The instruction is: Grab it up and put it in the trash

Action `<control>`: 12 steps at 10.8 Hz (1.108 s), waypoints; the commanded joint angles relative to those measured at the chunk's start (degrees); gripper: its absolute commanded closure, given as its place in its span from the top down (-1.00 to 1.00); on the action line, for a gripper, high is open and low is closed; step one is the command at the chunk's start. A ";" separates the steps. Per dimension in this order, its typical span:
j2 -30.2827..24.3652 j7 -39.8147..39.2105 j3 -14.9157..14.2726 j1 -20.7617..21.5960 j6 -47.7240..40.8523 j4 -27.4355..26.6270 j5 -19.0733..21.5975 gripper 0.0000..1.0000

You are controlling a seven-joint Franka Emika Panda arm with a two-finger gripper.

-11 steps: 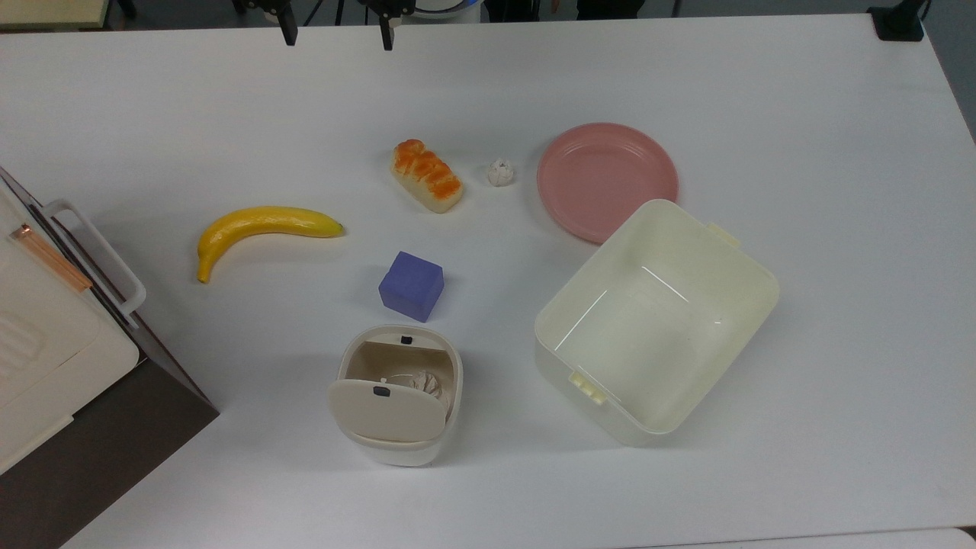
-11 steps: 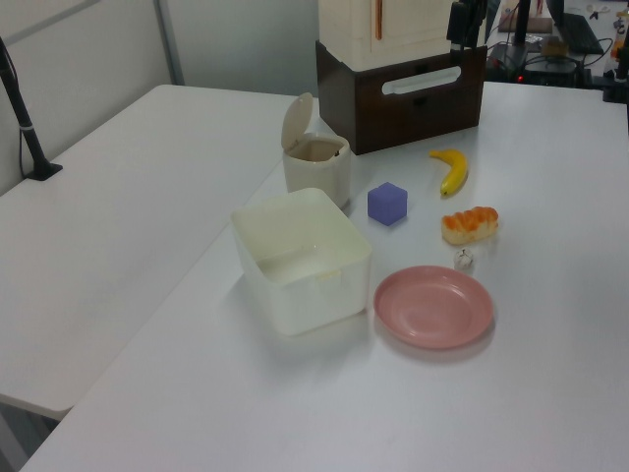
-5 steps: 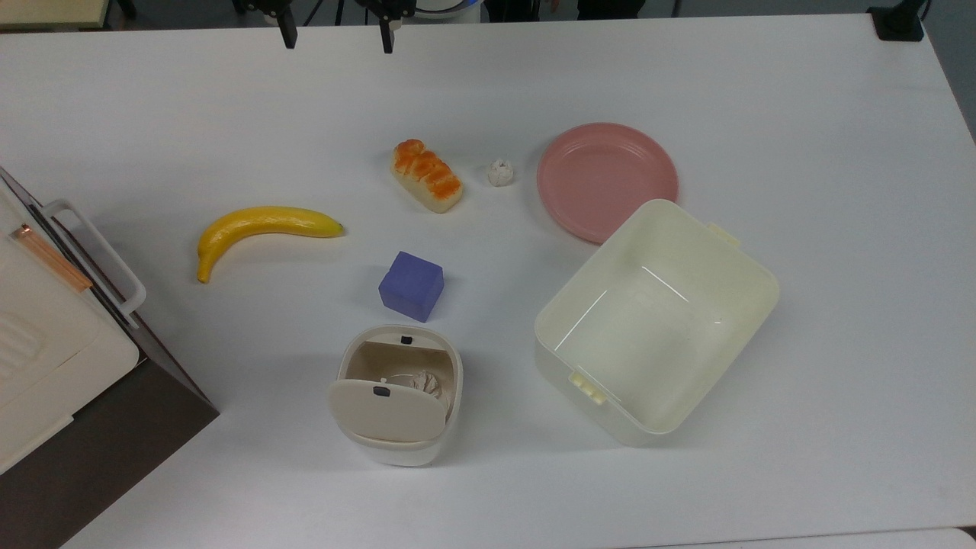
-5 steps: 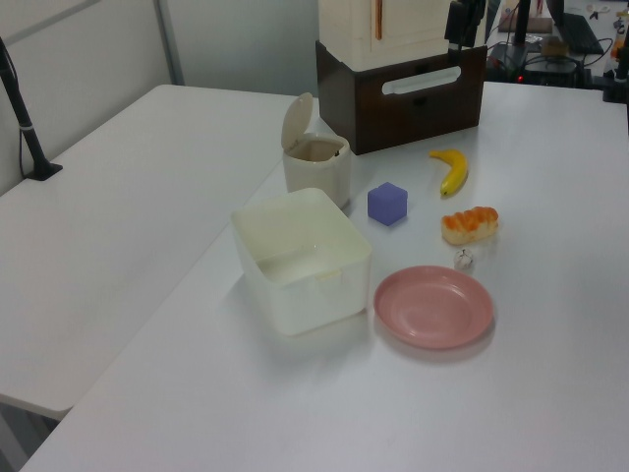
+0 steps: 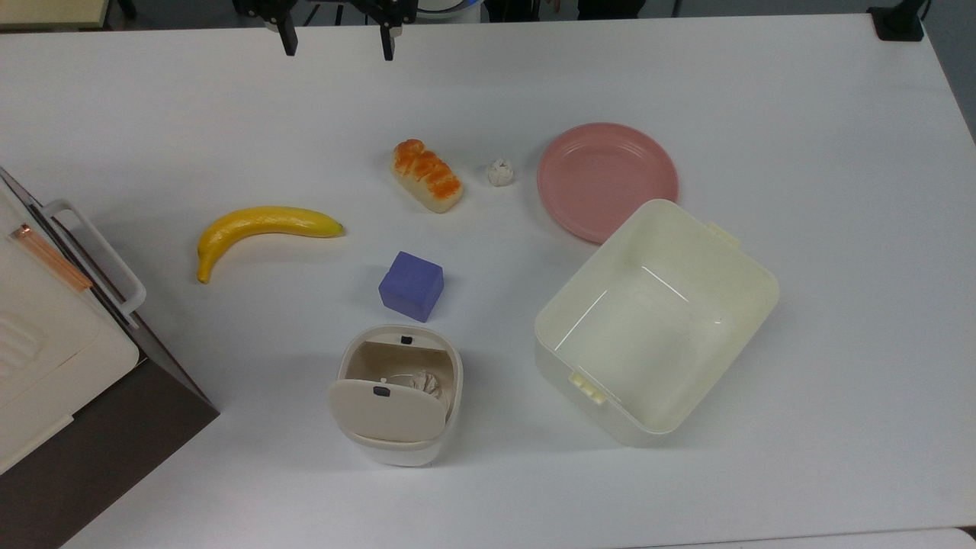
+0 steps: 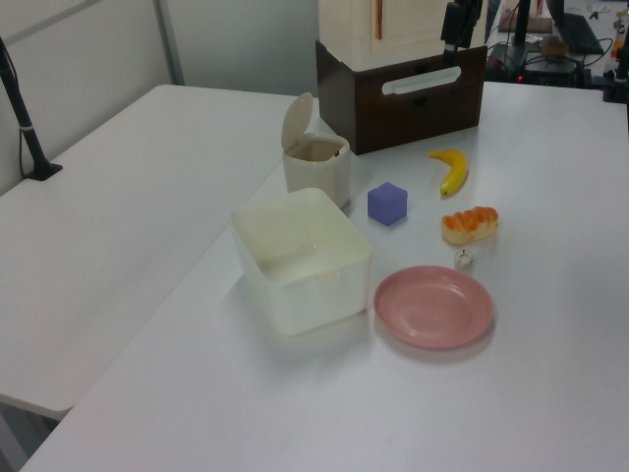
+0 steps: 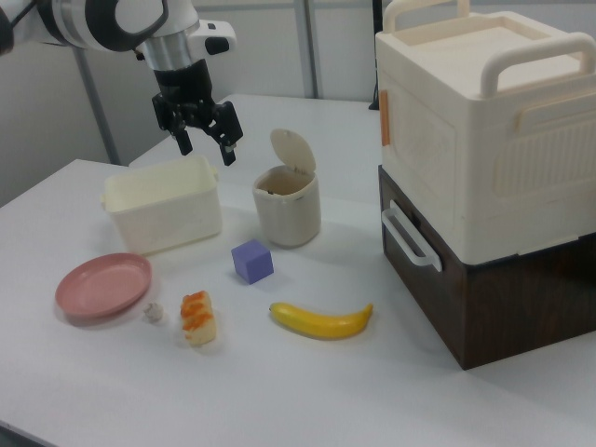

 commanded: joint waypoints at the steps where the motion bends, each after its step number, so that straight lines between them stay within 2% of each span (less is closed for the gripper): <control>1: -2.78 0.38 0.87 0.89 4.02 -6.37 0.42 1.00; 3: -7.16 0.38 6.20 0.54 8.92 -17.85 -0.19 1.00; 4: -7.96 0.46 9.54 0.63 10.61 -22.69 -2.89 1.00; 7: -7.18 1.25 18.25 0.89 10.97 -32.20 -14.66 1.00; 10: -3.50 1.25 21.69 1.07 10.36 -33.38 -22.22 1.00; 12: -1.74 1.34 21.70 1.15 10.53 -33.03 -24.09 1.00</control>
